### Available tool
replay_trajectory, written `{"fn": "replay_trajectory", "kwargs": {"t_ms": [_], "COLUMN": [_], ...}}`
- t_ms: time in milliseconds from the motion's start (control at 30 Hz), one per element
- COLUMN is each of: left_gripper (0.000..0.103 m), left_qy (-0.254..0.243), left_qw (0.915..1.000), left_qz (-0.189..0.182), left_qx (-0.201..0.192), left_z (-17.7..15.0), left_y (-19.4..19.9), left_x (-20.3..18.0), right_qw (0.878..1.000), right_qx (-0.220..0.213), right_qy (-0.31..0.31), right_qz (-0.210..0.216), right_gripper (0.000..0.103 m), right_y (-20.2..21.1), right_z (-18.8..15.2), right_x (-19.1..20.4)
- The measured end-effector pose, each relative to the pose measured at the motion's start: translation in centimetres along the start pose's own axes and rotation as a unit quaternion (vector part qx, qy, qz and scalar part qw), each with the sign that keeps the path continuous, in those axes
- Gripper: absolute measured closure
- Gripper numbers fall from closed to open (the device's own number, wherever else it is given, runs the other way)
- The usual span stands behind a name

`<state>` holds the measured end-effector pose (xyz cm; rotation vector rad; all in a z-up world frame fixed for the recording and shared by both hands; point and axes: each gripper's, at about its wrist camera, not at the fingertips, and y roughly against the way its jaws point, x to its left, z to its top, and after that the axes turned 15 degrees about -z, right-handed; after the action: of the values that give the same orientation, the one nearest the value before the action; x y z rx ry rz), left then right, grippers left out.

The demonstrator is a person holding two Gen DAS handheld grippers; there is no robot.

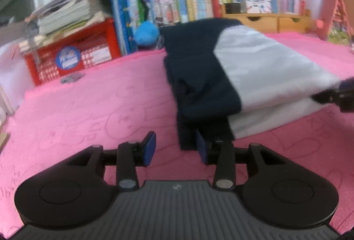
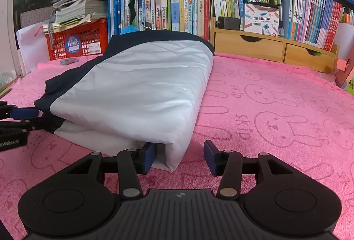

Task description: Fold clothes

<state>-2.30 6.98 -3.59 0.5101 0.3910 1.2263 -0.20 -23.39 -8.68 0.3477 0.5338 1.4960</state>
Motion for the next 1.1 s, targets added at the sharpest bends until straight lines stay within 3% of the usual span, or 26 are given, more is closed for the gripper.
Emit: {"fn": "replay_trajectory", "kwargs": {"t_ms": [167, 300, 367, 533, 600, 667, 733, 1100], "left_gripper": [0.065, 0.065, 0.065, 0.063, 0.061, 0.06, 0.06, 0.058], "left_qy": [0.026, 0.062, 0.07, 0.055, 0.04, 0.032, 0.028, 0.042], "left_qw": [0.9995, 0.9948, 0.9933, 0.9974, 0.9988, 0.9991, 0.9991, 0.9977], "left_qz": [-0.013, -0.08, -0.092, -0.048, -0.027, -0.024, -0.027, -0.05], "left_qx": [0.013, 0.003, -0.006, 0.0, 0.007, 0.014, 0.018, 0.015], "left_z": [0.4, 1.0, 1.3, 2.0, 2.0, 2.1, 2.0, 1.8], "left_y": [1.0, 2.6, 2.9, 2.1, 1.6, 1.2, 0.9, 0.7], "left_x": [0.2, 0.7, 1.0, 0.8, 0.5, 0.5, 0.7, 2.4], "right_qw": [1.0, 1.0, 1.0, 1.0, 0.999, 0.994, 0.987, 0.966], "right_qx": [0.0, 0.002, 0.002, 0.0, -0.008, -0.03, -0.061, -0.137], "right_qy": [0.0, -0.002, -0.003, 0.0, 0.02, 0.063, 0.102, 0.212], "right_qz": [-0.001, 0.0, 0.0, -0.007, -0.04, -0.086, -0.105, -0.056], "right_gripper": [0.054, 0.053, 0.052, 0.048, 0.041, 0.038, 0.034, 0.024], "right_y": [-0.1, -0.1, -0.1, 0.0, 0.3, 1.0, 2.1, 4.3], "right_z": [0.1, 0.1, 0.1, 0.1, 0.1, 0.0, 0.0, 0.6], "right_x": [0.0, -0.1, -0.1, 0.0, 0.6, 1.7, 2.7, 9.7]}}
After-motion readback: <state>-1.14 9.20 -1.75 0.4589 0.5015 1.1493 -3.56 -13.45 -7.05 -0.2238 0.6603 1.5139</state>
